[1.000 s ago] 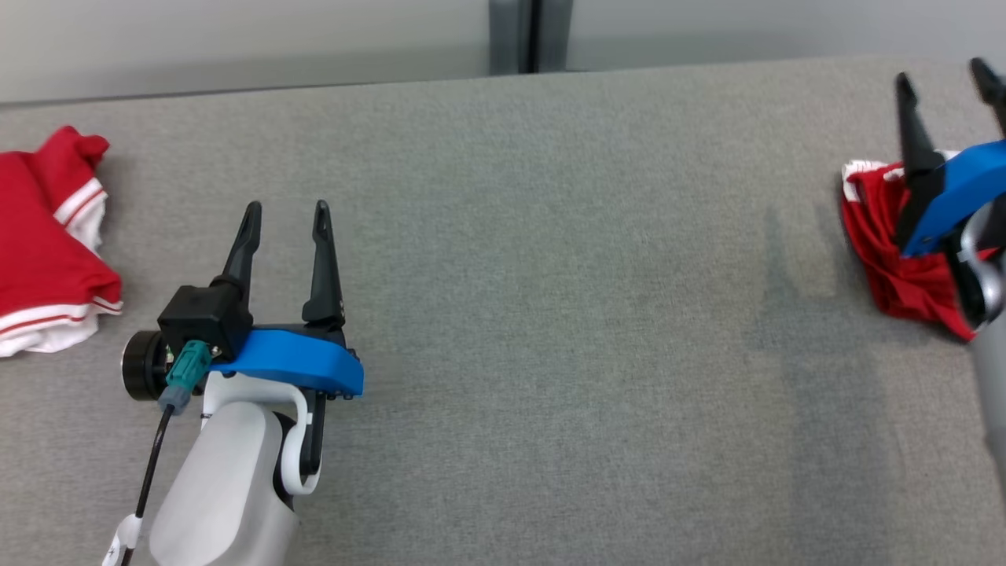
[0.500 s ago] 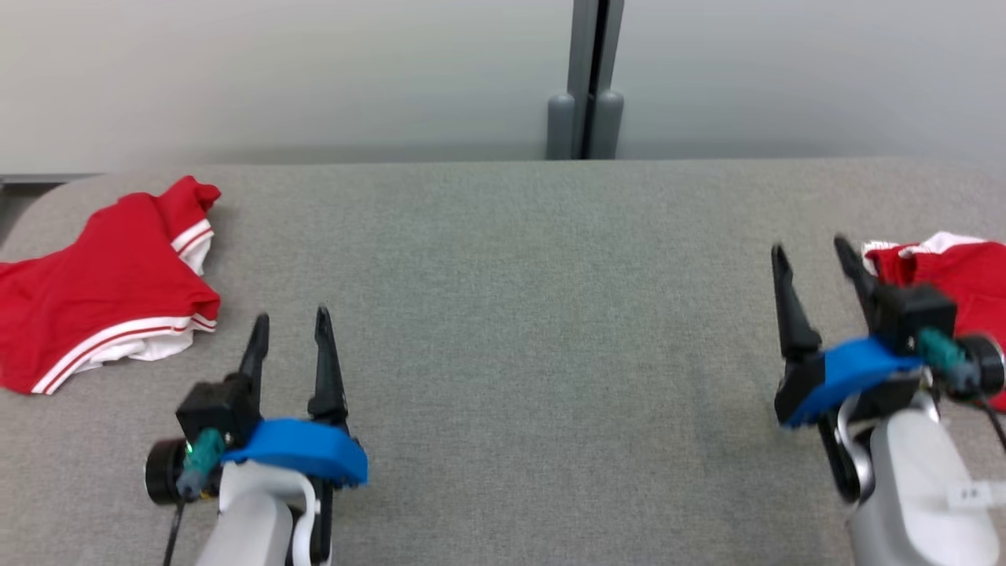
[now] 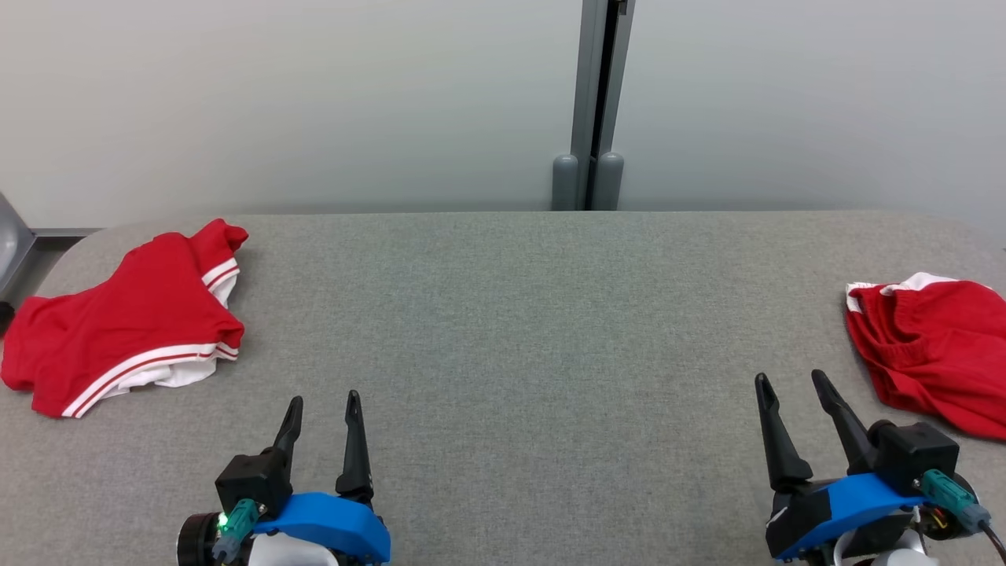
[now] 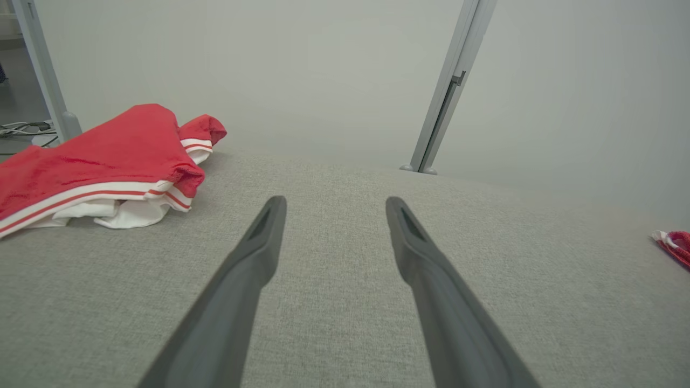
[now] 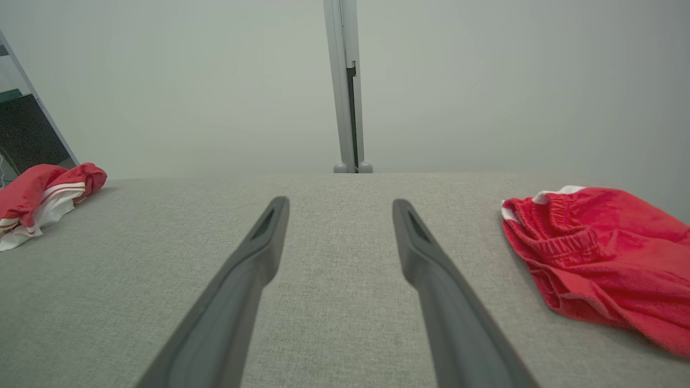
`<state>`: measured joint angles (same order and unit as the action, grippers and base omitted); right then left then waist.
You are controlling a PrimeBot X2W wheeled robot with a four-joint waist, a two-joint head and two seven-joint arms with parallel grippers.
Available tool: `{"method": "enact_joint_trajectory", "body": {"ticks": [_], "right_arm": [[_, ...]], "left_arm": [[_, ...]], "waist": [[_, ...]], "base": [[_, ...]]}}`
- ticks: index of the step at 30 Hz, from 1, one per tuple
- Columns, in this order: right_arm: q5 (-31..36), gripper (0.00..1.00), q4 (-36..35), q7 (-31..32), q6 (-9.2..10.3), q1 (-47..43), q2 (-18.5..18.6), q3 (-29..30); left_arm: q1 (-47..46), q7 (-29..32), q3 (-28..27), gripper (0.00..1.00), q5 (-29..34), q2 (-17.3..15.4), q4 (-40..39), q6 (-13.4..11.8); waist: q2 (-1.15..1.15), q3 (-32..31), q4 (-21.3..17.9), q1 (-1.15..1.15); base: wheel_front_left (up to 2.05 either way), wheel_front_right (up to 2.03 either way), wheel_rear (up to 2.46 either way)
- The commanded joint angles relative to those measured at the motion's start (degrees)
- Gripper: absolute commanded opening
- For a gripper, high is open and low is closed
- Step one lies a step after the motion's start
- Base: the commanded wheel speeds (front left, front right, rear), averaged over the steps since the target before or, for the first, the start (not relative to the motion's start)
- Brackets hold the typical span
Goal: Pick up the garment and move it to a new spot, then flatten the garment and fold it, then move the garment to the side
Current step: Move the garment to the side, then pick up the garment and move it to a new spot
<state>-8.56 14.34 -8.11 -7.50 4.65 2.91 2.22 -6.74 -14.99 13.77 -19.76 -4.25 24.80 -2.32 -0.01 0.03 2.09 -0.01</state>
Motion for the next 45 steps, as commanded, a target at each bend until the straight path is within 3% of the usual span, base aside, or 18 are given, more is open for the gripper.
{"method": "enact_joint_trajectory", "body": {"ticks": [1, 23, 36, 45], "right_arm": [[0.01, 1.0, -0.26, 0.05, 0.01, -0.96, 0.03, -0.15], [-0.42, 1.0, -0.83, 0.84, 0.0, -1.69, 0.02, -1.63], [-1.19, 1.0, 0.25, -0.55, 0.0, -1.12, 0.04, -1.24], [-1.49, 1.0, 2.22, -1.52, 0.0, 0.37, 0.05, -2.03]], "left_arm": [[0.3, -0.27, 0.07, 1.0, 0.02, -0.15, -0.05, -0.13], [-1.4, -0.25, 0.85, 1.0, -0.27, -0.82, -0.38, -0.29], [-2.03, -0.05, 1.09, 1.0, -0.13, -1.93, -1.26, -0.77], [-1.58, 0.13, 1.4, 1.0, -0.61, -2.26, -2.34, -0.96]], "waist": [[0.01, -0.23, -0.34, 0.01], [0.01, 0.1, 1.02, 0.01], [0.01, -0.24, 16.0, 0.01], [0.01, 0.19, 22.03, 0.01]], "base": [[0.0, 0.0, 0.0], [0.0, 0.0, 0.0], [0.0, 0.0, 0.0], [0.0, 0.0, 0.0]]}}
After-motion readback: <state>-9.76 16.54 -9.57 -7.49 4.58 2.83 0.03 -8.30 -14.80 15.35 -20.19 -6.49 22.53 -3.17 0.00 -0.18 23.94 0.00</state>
